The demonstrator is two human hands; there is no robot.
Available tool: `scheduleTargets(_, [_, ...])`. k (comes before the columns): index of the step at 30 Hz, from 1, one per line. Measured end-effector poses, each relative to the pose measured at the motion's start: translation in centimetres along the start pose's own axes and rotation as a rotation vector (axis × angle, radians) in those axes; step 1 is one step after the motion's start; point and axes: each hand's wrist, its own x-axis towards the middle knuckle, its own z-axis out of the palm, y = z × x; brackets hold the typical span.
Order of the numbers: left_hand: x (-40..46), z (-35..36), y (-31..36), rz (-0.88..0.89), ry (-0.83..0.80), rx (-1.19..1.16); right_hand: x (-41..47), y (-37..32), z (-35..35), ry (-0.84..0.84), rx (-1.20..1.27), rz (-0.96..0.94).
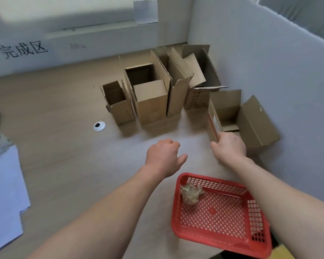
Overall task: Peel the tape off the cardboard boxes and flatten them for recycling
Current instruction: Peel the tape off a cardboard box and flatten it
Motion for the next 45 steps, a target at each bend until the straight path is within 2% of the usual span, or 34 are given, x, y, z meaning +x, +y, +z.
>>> scheduleTargets(5, [-0.5, -0.1, -2.2, -0.095, 0.056, -0.103, -2.2, -0.9, 1.2, 0.162, 0.257, -0.156])
scheduleTargets(10, [-3.0, -0.1, -6.1, -0.381, 0.215, -0.342, -4.4, -3.5, 2.6, 0.318, 0.456, -0.486])
scheduleTargets(13, [-5.7, -0.3, -8.3, -0.528, 0.339, -0.347, -4.9, -5.8, 3.0, 0.287, 0.543, -0.61])
scheduleTargets(15, [-7.9, -0.4, -9.5, -0.536, 0.41, -0.304, -5.4, -7.6, 3.0, 0.234, 0.623, -0.66])
scheduleTargets(18, [-11.0, -0.7, -11.0, -0.513, 0.56, -0.386, -6.0, -10.8, 2.6, 0.089, 0.799, -0.602])
scheduleTargets(20, [-12.5, -1.4, -12.2, -0.572, 0.678, -0.481, -6.4, -13.3, 2.2, -0.017, 0.907, -0.538])
scheduleTargets(22, [-13.6, -1.9, -13.6, -0.657, 0.722, -0.587, -6.7, -15.7, 2.5, -0.041, 0.909, -0.551])
scheduleTargets(25, [-15.5, -1.4, -15.9, -0.798, 0.6, -0.691, -7.5, -17.7, 3.8, -0.053, 0.694, -0.516])
scheduleTargets(27, [-17.0, -0.4, -17.0, -0.898, 0.51, -0.727, -8.7, -17.8, 5.0, -0.145, 0.591, -0.377])
scheduleTargets(30, [-18.2, 1.4, -18.2, -0.991, 0.499, -0.84, -10.4, -17.2, 7.3, -0.31, 0.479, -0.177])
scheduleTargets(32, [-18.1, 1.8, -18.8, -0.958, 0.508, -0.93, -11.3, -17.3, 8.3, -0.384, 0.53, -0.122])
scheduleTargets(35, [-17.6, 0.3, -19.5, -0.89, 0.593, -1.086, -10.4, -18.1, 9.1, -0.342, 0.686, -0.085])
scheduleTargets(38, [-16.6, -2.4, -20.5, -0.698, 0.666, -1.193, -8.2, -19.6, 9.4, -0.417, 0.884, -0.019])
scheduleTargets(40, [-16.0, -4.2, -21.1, -0.486, 0.657, -1.009, -7.4, -21.1, 9.5, -0.535, 0.951, 0.004])
scheduleTargets(42, [-15.5, -5.3, -21.6, -0.325, 0.631, -0.729, -7.8, -22.5, 9.8, -0.625, 0.844, -0.031])
scheduleTargets(45, [-14.3, -6.1, -21.8, -0.27, 0.484, -0.413, -9.4, -24.4, 10.5, -0.617, 0.682, -0.147])
